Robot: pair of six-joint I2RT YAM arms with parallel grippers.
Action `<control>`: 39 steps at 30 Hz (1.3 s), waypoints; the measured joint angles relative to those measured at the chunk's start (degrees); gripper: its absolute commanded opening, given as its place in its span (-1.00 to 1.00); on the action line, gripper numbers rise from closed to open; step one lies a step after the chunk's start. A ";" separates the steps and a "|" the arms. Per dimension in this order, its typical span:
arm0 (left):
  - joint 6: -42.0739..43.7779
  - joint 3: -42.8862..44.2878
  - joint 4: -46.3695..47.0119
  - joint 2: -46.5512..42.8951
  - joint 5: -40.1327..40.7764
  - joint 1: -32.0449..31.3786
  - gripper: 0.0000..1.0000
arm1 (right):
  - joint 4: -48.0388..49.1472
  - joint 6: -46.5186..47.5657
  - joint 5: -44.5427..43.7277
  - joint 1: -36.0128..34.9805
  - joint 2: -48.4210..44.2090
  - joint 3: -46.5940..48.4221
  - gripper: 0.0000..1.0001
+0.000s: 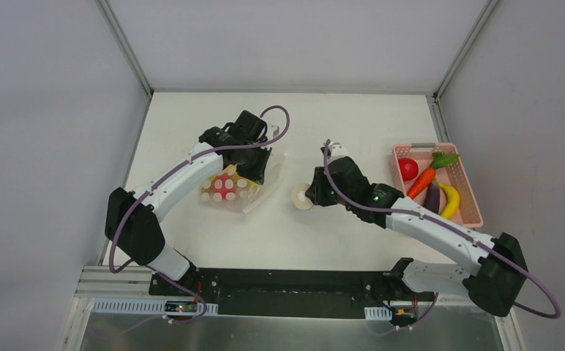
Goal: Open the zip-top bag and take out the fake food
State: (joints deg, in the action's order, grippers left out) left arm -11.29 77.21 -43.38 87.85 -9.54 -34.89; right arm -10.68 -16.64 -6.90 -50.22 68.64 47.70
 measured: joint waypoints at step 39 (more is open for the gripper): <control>0.44 0.02 -0.15 -2.56 0.72 0.00 -1.00 | -0.07 1.73 -23.32 61.51 17.68 9.22 -1.00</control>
State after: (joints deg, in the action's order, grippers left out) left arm -10.85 77.23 -43.53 85.30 -8.82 -34.89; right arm -10.74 -14.92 -30.22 11.29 86.32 56.93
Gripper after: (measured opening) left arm 0.006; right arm 0.268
